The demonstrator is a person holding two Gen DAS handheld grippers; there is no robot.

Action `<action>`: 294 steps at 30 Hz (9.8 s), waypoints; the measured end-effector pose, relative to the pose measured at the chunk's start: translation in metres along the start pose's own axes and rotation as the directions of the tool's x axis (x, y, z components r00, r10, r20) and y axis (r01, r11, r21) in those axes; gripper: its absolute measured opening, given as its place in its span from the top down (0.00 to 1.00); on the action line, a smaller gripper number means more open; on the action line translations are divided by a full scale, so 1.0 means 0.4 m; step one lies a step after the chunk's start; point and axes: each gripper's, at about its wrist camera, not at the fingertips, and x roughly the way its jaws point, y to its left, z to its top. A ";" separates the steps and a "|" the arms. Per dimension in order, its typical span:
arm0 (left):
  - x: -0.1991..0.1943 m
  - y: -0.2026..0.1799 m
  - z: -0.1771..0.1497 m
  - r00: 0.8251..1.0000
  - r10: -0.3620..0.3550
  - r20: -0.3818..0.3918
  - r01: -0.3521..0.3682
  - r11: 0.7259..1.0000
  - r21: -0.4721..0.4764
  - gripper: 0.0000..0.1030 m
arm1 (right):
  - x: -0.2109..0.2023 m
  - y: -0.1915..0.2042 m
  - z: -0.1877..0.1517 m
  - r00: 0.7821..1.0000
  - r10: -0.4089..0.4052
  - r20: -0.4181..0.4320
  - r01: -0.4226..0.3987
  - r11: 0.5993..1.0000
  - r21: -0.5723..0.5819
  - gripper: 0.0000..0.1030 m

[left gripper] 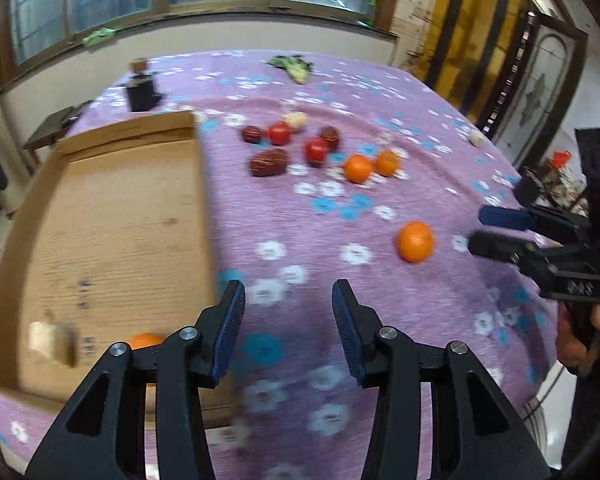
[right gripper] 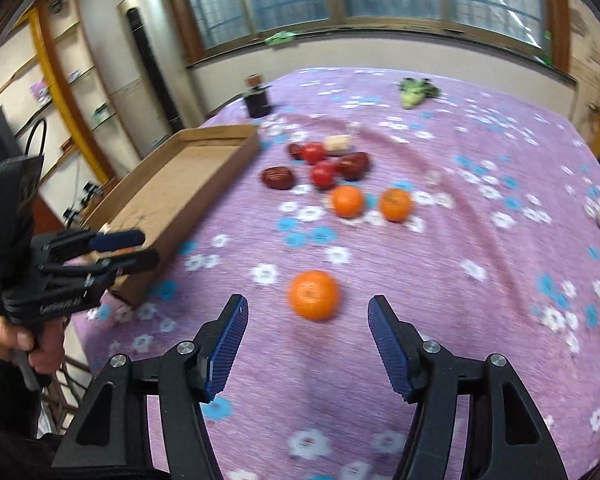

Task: Organize fruits
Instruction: 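Grasp an orange with the left gripper while the right gripper grasps another beige cube, then carry the orange and the beige cube in both grippers over the tray, then open both grippers to release the orange and cube into the tray, then grasp a red date with the left gripper while the right gripper grasps an orange, then carry the red date and the orange in both grippers over the tray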

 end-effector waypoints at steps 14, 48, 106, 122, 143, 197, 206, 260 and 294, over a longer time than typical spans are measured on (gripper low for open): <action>0.138 -0.232 0.072 0.981 -0.173 -0.089 0.182 0.976 0.118 0.58 | -0.064 -0.315 0.064 0.976 -0.214 0.030 0.204 0.959 0.197 0.30; 0.210 -0.188 0.105 0.988 -0.140 -0.060 0.146 0.984 0.102 0.69 | 0.093 -0.655 0.185 0.916 -0.394 -0.076 0.369 0.753 0.544 0.63; -0.063 0.234 0.000 0.981 0.173 0.086 -0.152 0.965 -0.212 0.69 | 0.190 0.336 0.125 0.987 0.133 -0.095 -0.133 0.991 0.001 0.63; -0.062 0.338 -0.005 0.974 0.221 0.058 -0.198 0.942 -0.272 0.69 | 0.266 0.421 0.177 0.980 0.157 -0.120 -0.164 0.985 -0.049 0.63; 0.020 0.444 -0.023 0.967 0.250 -0.057 -0.254 0.907 -0.335 0.69 | 0.416 0.530 0.171 0.963 0.145 -0.226 -0.185 0.968 -0.168 0.62; 0.039 0.077 0.070 0.993 0.120 -0.022 -0.122 0.981 -0.153 0.43 | 0.124 0.008 0.070 0.995 -0.088 -0.043 0.093 0.988 0.126 0.41; 0.100 0.001 0.136 0.999 0.041 -0.020 -0.043 0.991 -0.129 0.43 | 0.138 -0.064 0.078 0.995 -0.088 -0.042 0.094 0.981 0.170 0.47; 0.120 0.000 0.162 0.995 0.087 0.038 -0.085 0.995 -0.053 0.58 | 0.121 0.007 0.128 0.998 -0.061 0.023 0.058 0.991 0.118 0.69; -0.007 0.165 0.077 0.985 0.151 0.079 -0.136 0.976 -0.168 0.58 | 0.152 0.226 0.148 1.000 0.008 0.003 -0.008 1.000 -0.016 0.69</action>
